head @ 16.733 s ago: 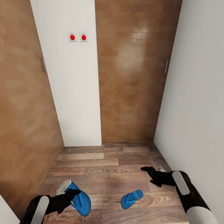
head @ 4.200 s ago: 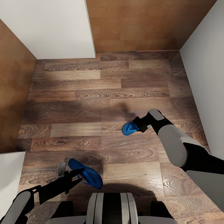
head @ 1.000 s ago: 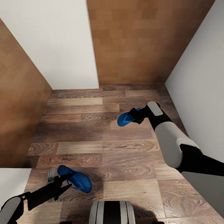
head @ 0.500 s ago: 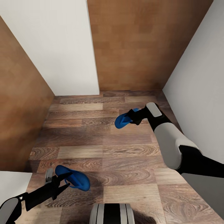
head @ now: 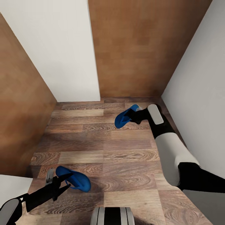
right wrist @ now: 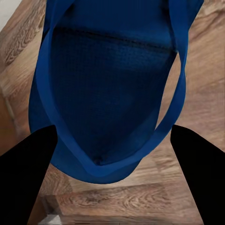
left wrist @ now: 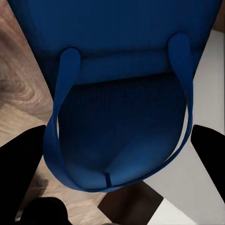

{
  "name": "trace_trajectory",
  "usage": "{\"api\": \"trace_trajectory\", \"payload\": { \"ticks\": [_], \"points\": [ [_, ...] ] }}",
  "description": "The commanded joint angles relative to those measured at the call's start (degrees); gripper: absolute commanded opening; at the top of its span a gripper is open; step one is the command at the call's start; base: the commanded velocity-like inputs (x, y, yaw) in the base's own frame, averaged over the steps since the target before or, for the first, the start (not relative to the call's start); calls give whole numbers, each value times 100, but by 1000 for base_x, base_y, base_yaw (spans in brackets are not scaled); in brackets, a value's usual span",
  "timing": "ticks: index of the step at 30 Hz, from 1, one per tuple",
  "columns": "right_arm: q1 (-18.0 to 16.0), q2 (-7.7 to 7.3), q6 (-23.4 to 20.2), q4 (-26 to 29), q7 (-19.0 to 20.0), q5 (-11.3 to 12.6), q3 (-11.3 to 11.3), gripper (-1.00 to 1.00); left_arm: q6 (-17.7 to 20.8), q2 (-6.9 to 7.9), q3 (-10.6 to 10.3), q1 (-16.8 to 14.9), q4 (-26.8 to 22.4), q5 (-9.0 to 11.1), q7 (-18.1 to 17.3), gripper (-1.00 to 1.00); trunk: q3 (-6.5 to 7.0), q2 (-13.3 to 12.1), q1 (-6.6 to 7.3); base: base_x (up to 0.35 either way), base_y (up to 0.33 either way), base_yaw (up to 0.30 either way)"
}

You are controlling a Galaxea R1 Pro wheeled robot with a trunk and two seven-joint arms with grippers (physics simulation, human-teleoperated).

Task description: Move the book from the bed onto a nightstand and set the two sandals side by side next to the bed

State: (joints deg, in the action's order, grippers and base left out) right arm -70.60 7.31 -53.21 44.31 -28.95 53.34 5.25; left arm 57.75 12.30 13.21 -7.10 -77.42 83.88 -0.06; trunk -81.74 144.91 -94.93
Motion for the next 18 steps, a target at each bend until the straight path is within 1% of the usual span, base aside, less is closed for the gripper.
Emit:
{"api": "trace_trajectory", "payload": {
  "ticks": [1,3,4,5,6,8,9,11,12,13,14,16,17,18],
  "points": [
    [180,6,-112,279,-67,58,24,-100,26,0,6,-2,-1,-11,2,-100,19,0,3,0,0,0],
    [356,6,-227,532,-70,60,26,-100,25,0,6,-2,-1,-16,3,-100,63,-3,9,0,0,0],
    [531,7,-360,769,-72,61,27,-100,25,0,6,-2,-1,-21,4,-100,85,-4,11,0,0,0],
    [622,7,-421,889,-71,63,27,-100,25,0,6,-2,-1,-23,4,-100,108,-6,14,0,0,0],
    [814,7,-521,1146,-70,68,28,-100,25,0,6,-2,-1,-25,5,-100,130,-7,16,0,0,0],
    [1027,2,-589,1427,-69,84,28,-100,25,2,6,-2,-1,-30,5,-100,174,-10,21,0,0,0],
    [1257,-9,-635,1726,-68,99,28,-100,25,5,6,-2,-1,-33,5,-100,196,-11,24,0,0,0],
    [1497,-29,-668,2014,-66,108,28,-100,25,8,6,-2,-1,-35,5,-100,240,-14,29,0,0,0],
    [1736,-48,-679,2278,-63,114,29,-100,25,8,8,-2,-1,-36,5,-100,263,-15,32,0,0,0],
    [1853,-56,-679,2402,-62,116,29,-100,25,9,7,-2,-1,-36,6,-100,285,-16,34,0,0,0],
    [2077,-68,-679,2630,-56,119,29,-100,25,9,7,-2,-1,-37,6,-100,307,-18,37,0,0,0],
    [2286,-89,-679,2829,-42,121,29,-100,25,9,7,-2,-1,-38,6,-100,351,-20,42,0,0,0],
    [2476,-131,-679,2999,-5,122,27,-100,25,9,6,-2,-1,-38,6,-100,373,-22,45,0,0,0],
    [2565,-156,-679,3069,23,123,26,-100,25,9,6,-2,-1,-38,6,-100,396,-23,47,0,0,0]
  ]
}}
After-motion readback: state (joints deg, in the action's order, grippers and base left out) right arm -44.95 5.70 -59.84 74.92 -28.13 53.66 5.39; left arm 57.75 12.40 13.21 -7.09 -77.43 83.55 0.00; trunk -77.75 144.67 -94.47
